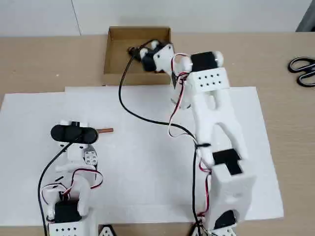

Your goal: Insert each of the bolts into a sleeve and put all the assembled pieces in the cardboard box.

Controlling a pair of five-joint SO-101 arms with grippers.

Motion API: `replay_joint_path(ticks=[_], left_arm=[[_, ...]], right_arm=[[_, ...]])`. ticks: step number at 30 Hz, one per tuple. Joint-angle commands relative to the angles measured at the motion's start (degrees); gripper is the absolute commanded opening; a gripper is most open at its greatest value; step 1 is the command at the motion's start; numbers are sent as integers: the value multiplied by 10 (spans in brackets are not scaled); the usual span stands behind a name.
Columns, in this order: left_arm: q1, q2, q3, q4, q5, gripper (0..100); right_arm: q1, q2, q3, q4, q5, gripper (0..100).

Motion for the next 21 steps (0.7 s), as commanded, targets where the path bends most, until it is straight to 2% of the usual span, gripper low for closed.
replay_joint_path(ticks=[1,9,11,17,21], left_arm=[[-1,-4,-38,11,-1,7],[-1,0,-236,128,-4,8],[-1,17,-287,154,-24,8],[-4,207,-492,199,-25,6],[-2,379,-664,242,49,6]], right_arm=[[7,-95,-26,18,-42,2],[16,-181,22,26,-94,2],[16,-212,50,26,-102,2],[17,-282,169,24,-132,2],[36,-322,242,22,-150,2]])
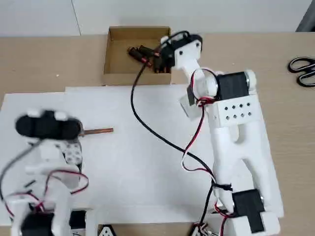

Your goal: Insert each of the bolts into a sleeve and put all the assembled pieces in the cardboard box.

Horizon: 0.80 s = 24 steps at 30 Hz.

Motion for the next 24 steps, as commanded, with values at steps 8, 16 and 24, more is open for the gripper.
replay_joint_path(ticks=[8,16,24], left_arm=[[2,383,-377,122,229,6],[92,468,-404,122,411,6],[89,585,-407,147,632,7]], right_arm=[[76,-109,105,4,-12,2],[113,-142,144,0,-12,2],[165,-144,154,0,-11,3]])
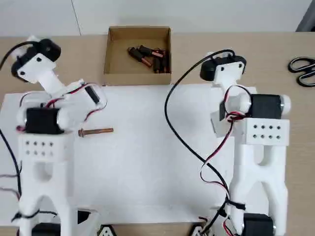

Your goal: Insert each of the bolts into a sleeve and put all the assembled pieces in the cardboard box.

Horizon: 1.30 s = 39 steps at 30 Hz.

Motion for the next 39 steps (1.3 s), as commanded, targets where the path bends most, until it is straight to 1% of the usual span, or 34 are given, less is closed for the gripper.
replay_joint_path(ticks=[1,4,9,13,15,17,21,23,32,39], left_arm=[[2,49,-21,28,81,7],[0,105,-21,49,102,7],[-52,186,-23,35,122,7],[-99,244,-23,25,136,8],[-111,266,-23,26,136,8],[-113,280,-23,29,136,17],[-110,287,-23,24,135,88],[-110,289,-22,13,130,104],[-110,292,-20,-28,120,105],[-111,358,-23,-34,120,105]], right_arm=[[27,-22,2,0,-4,3],[46,-22,13,0,-4,3],[68,-22,17,0,-3,3],[68,-22,17,0,-4,3],[68,-22,17,0,-5,3],[68,-22,17,0,-6,3],[68,-22,17,0,-6,3],[67,-22,17,0,-7,3],[68,-22,17,-1,-7,3],[68,-22,17,-1,-7,3]])
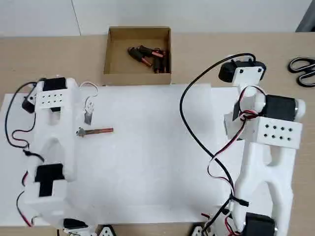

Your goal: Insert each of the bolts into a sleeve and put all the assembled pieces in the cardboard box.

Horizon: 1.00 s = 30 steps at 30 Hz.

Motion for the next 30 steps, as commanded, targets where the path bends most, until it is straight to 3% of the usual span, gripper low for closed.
replay_joint_path(ticks=[1,21,26,30], left_arm=[[-2,14,-24,-11,-4,105],[-4,115,-29,-45,-4,103],[-5,138,-29,-45,-4,2],[-5,138,-30,-45,-4,5]], right_arm=[[6,-22,-4,-1,-7,3],[6,-22,-4,-1,-7,3],[6,-22,-4,-1,-7,3],[6,-22,-4,-1,-7,3]])
